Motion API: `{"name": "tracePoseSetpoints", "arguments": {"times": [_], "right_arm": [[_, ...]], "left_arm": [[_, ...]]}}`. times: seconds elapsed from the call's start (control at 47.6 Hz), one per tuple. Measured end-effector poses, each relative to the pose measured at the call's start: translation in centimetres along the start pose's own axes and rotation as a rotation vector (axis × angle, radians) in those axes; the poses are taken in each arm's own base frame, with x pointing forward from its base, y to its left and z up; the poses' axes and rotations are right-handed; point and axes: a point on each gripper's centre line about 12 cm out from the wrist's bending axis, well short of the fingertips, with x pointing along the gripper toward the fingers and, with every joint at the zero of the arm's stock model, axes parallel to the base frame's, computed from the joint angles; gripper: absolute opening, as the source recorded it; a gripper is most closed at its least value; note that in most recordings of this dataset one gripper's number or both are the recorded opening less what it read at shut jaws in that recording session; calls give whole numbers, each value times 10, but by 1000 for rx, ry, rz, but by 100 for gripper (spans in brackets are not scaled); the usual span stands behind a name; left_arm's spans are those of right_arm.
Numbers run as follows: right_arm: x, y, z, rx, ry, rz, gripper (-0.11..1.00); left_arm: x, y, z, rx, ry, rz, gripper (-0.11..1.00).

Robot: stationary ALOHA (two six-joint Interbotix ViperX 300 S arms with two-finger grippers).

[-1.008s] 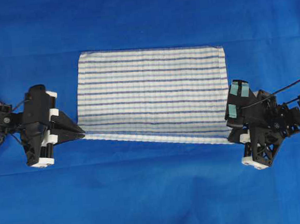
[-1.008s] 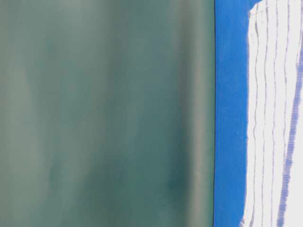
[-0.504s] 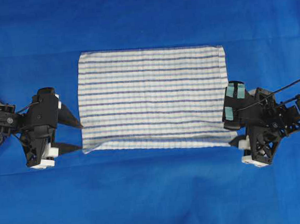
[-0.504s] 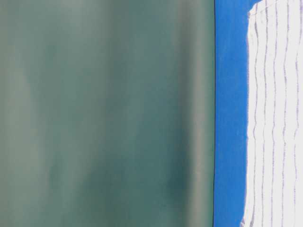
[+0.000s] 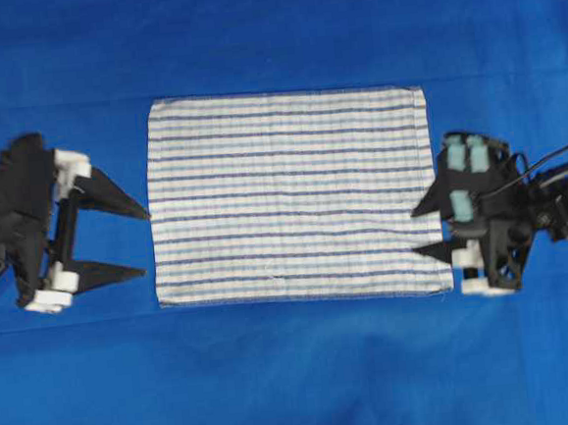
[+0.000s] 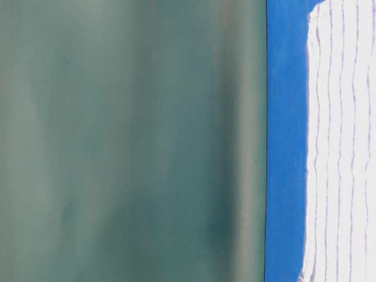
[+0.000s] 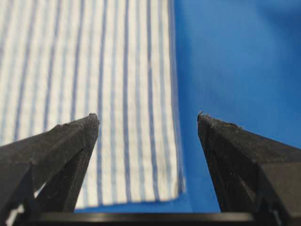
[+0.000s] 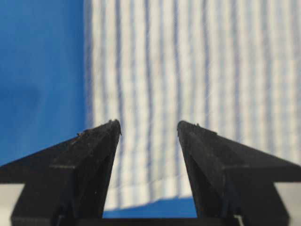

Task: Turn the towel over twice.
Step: 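Open both grippers to release the towel edge, then retract both grippers outward away from the towel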

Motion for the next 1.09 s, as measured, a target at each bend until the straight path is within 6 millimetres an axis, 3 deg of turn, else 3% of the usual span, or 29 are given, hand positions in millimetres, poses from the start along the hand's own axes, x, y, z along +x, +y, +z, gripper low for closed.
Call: {"name": "tracePoseSetpoints", "arguments": {"times": [0.147, 0.357, 0.609, 0.861, 1.092], "right_arm": [[-23, -23, 16, -25, -131, -40, 59], [-54, -49, 22, -22, -290, -76, 59], [-88, -67, 12, -4, -425, -114, 58], [-93, -74, -11, 21, -483, -102, 58], [-90, -75, -13, 26, -480, -103, 58]], "left_arm": [[-19, 7, 14, 7, -95, 26, 78], [-45, 17, 30, 94, -218, 83, 78], [-60, 28, 22, 112, -261, 144, 78], [-63, 31, 9, 107, -262, 156, 78], [-63, 31, 9, 107, -268, 157, 78]]}}
